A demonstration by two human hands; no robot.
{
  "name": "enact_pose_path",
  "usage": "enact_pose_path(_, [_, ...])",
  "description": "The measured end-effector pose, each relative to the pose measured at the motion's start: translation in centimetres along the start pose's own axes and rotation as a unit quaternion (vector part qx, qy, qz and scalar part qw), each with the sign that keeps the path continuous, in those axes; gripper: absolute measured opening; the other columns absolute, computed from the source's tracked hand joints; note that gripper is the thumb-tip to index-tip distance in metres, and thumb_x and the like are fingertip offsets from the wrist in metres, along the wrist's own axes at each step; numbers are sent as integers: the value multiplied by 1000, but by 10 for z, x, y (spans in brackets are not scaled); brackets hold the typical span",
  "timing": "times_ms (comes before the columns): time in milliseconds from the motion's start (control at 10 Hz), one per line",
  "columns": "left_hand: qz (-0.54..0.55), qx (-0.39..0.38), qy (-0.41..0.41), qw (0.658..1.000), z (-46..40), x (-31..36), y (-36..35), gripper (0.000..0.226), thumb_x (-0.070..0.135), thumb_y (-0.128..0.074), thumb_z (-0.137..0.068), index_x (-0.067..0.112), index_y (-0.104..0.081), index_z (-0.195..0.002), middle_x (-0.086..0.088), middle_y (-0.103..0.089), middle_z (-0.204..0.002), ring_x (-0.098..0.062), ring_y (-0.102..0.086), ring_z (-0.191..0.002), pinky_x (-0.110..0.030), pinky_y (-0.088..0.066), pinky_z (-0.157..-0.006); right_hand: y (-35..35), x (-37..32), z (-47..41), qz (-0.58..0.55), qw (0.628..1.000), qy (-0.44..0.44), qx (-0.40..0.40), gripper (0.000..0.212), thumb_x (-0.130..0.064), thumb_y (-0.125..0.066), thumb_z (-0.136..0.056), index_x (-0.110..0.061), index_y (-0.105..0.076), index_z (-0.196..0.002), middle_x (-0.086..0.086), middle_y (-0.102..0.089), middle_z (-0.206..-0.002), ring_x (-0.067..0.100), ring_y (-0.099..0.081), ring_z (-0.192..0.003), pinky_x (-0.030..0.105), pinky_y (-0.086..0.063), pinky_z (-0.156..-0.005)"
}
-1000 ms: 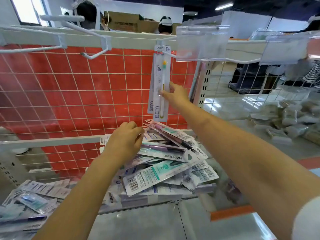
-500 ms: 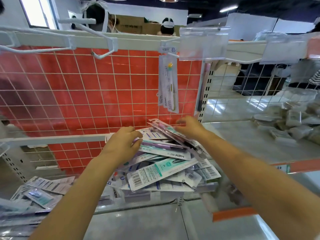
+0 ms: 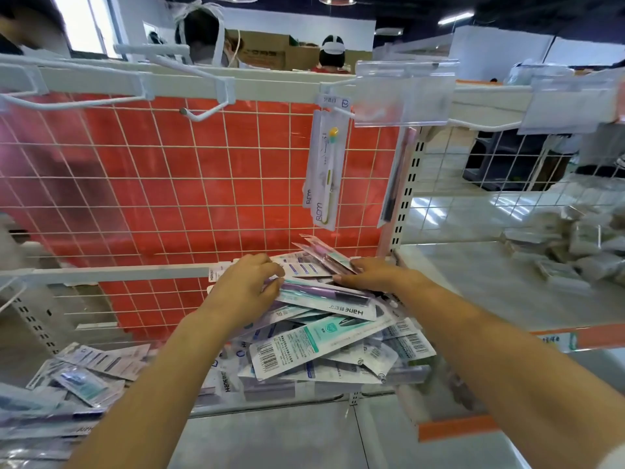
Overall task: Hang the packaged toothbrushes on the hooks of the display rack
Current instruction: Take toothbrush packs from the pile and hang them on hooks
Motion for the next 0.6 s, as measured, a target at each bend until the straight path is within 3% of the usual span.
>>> enact_pose_path(100, [5, 4, -1, 1000, 1, 0, -1, 25, 19, -51, -94, 11, -64, -114, -5, -59, -107, -22, -49, -104, -35, -41, -89, 3, 1, 1, -8, 1000, -1, 10, 72, -62, -53, -83, -11, -45, -135, 9, -48, -138, 27, -48, -122, 36, -39, -99])
enact_pose_path(200, [1, 6, -6, 1000, 3, 2, -4, 25, 19, -50, -94, 11, -65, -112, -4, -60, -105, -21, -48, -101, -38, -42, -88, 6, 1, 0, -19, 1000, 4, 6, 69, -60, -58, -81, -8, -52, -128, 10, -58, -124, 26, -58, -108, 40, -47, -95])
enact_pose_path(400, [-15, 4, -13, 1000, 4, 4, -5, 26, 21, -49, -95, 13, -64, -114, -3, -61, -107, -20, -46, -102, -33, -40, -87, 14, -8, 0, -15, 1000, 16, 3, 57, -40, -63, -86, -17, -47, -136, 4, -52, -132, 23, -51, -117, 33, -40, -97])
enact_pose_path(500, [-22, 3, -19, 1000, 5, 5, -5, 25, 22, -50, -94, 13, -65, -112, -3, -61, -106, -21, -47, -101, -35, -41, -86, 15, -16, -1, -22, 999, 38, -2, 27, -25, -62, -87, -21, -61, -113, -2, -63, -97, 18, -60, -89, 23, -45, -68])
enact_pose_path(600, [-35, 2, -33, 999, 4, 4, -6, 23, 22, -49, -94, 13, -66, -108, -3, -62, -102, -21, -47, -98, -35, -41, -84, 14, -27, 2, -15, 998, 54, -1, 24, -18, -61, -86, -23, -60, -109, -3, -58, -87, 16, -56, -79, 22, -39, -57])
Point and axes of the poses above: each hand's wrist, its own z-axis away from the middle knuckle, its own y-axis out of the back of the hand, x = y × z, the point moved 5 cm from there along -z, towards the middle knuckle
